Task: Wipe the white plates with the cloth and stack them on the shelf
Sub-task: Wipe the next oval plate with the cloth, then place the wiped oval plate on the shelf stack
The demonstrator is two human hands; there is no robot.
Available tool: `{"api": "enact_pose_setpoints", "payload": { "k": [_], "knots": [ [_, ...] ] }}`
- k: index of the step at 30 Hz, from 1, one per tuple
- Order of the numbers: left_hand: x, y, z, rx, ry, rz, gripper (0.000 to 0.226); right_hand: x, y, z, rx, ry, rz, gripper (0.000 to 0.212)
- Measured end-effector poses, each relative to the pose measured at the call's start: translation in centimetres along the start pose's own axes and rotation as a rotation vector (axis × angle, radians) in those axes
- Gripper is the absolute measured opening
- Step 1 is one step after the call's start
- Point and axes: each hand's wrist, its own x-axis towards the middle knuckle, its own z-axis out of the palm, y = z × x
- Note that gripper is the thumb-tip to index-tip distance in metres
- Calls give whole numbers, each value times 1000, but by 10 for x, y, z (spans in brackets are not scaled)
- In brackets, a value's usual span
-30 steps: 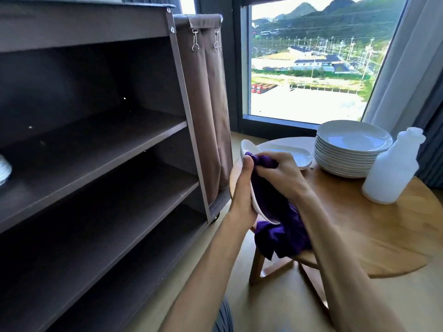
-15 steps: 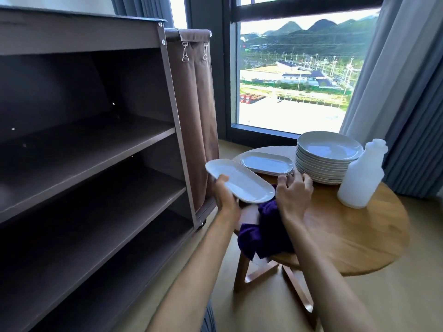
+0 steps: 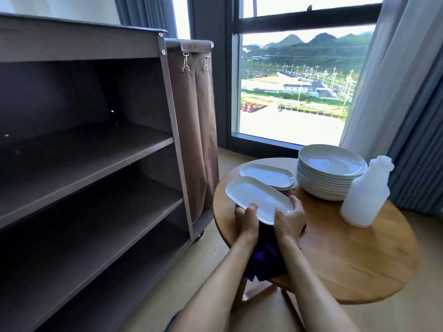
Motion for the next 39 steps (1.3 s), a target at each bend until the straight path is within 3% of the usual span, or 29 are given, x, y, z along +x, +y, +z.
{"api": "enact_pose_setpoints", "payload": {
  "k": [4,10,21,24,29,35,39],
  "knots": [
    [2,-5,-5,37,-16,22,16,-6,-1,2,1,3,15,54],
    [6,-7,-5,-65,-5,-6,6,-12,-7,0,1,6,-38,76],
    [11,-9,-7,-174,-48,-48,11,-10,-5,1,4,-2,-27,74],
    [12,-10,-9,-202,-68,-28,21,-7,-4,2,51,1,44,62],
    [15,12,-39,-109,14,86,69,6,-8,-6,283,-1,218,58],
    [-25,87,-96,130,-285,463,53,8,-51,9,498,-63,289,27],
    [-43,126,-139,202,-116,635,59,-18,-99,42,605,-204,226,18]
  ]
}}
